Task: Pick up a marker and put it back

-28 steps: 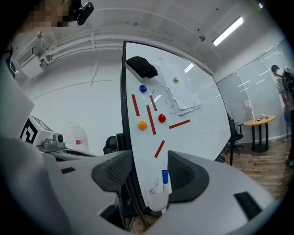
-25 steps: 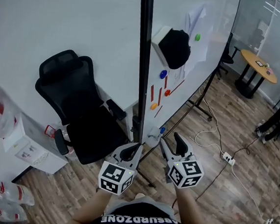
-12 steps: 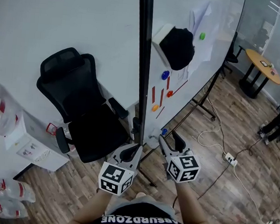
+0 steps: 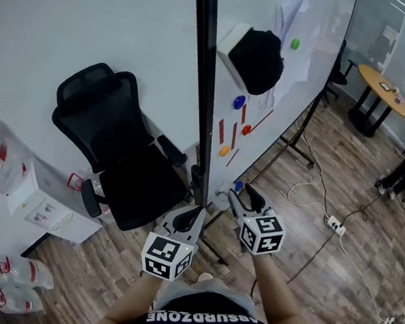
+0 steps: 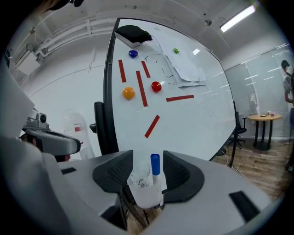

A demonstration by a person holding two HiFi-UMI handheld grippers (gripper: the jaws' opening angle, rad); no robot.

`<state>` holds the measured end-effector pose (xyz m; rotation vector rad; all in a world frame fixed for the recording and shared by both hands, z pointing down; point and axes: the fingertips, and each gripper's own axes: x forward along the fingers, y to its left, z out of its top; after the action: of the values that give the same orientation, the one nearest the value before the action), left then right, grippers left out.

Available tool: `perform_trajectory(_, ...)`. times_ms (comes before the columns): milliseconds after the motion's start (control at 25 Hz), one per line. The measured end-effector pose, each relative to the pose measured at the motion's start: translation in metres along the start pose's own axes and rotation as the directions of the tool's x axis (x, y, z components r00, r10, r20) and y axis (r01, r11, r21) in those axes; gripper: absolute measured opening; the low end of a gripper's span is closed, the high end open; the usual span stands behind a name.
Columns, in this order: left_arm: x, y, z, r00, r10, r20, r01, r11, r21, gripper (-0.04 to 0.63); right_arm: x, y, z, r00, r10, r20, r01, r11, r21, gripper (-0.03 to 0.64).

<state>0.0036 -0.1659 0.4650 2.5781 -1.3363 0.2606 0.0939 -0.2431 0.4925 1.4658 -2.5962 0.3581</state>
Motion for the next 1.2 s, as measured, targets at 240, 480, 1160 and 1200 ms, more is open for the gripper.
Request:
perform_trajectory(240, 0.0, -0.001, -0.003, 1.0, -0.003, -0.005, 0.003, 1.0, -0.004, 0.008, 0.01, -0.007, -0.011, 1.0, -0.016, -0.011, 0.016, 1.0, -0.014, 0.16)
perform_trajectory(480, 0.001, 0.0, -0.003, 1.0, -0.002, -0.005, 0.002, 1.0, -0.006, 0.008, 0.018, -0.009, -0.018, 0.999, -0.019, -0.033, 0.018, 1.0, -0.025, 0.137)
perform_trajectory(1160, 0.003, 0.002, -0.004, 1.0, 0.001, -0.016, -0.001, 1.0, -0.009, 0.008, 0.02, -0.014, -0.023, 0.999, -0.021, -0.045, 0.02, 0.999, -0.026, 0.064)
perform_trajectory(1200, 0.004, 0.002, -0.004, 1.0, 0.0, -0.016, 0.0, 1.0, -0.008, 0.008, 0.02, -0.014, -0.023, 0.999, -0.02, -0.046, 0.019, 0.999, -0.027, 0.064)
